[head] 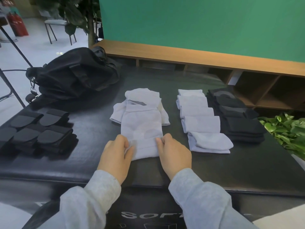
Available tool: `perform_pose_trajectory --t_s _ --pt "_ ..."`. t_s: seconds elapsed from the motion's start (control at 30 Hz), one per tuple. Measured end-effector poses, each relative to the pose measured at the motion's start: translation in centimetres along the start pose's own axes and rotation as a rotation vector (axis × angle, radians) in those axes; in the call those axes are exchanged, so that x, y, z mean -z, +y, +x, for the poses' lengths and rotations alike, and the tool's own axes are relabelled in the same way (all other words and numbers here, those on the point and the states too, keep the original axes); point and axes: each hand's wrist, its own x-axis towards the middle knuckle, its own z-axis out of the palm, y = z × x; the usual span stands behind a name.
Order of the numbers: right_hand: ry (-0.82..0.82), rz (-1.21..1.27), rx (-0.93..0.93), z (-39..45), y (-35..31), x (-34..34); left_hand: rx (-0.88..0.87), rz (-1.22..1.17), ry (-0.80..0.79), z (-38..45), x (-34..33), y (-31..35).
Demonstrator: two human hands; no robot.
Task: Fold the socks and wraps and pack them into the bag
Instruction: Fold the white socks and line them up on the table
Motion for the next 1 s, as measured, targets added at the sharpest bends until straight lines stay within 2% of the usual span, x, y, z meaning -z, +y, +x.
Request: perform_pose_trajectory --t_s 0.13,0.23,0.37,0.43,0.53,0.67,0.77,0.93,1.0 --pt "0.018 -0.013 -0.032 0.0 -0.3 -0.3 -0.015 0.029 0.029 0.3 0.0 0.2" --pt "0.079 0.083 -0.049 -0.2 0.0 -0.4 -0.052 0.051 0.039 0.3 -0.2 -0.1" --pt "0.267 0.206 0.113 -0.5 0.0 -1.0 -0.158 0.09 0.126 -0.2 -0.8 -0.5" --pt "0.226 0.173 0.224 -0.6 -0.2 -0.9 -0.202 0.136 0.151 -0.3 -1.0 -0.9" --pt "0.065 0.128 0.243 -0.6 -0.1 -0.5 -0.243 0.155 0.156 -0.6 -1.1 -1.0" --pt "0.07 0.099 0.276 -1.0 -0.2 -0.2 -0.138 0.156 0.111 -0.7 -0.8 0.0" --pt "0.101 0.158 0.392 -1.6 0.0 -0.5 -0.067 0.188 0.068 -0.5 -0.8 -0.1" --pt "0.089 0.218 0.617 -2.7 0.4 -0.6 -0.033 0.199 0.104 -0.6 -0.7 0.2" --pt "0.147 0.202 0.645 -3.0 0.6 -0.8 -0.04 0.2 0.124 -0.8 -0.7 0.4"
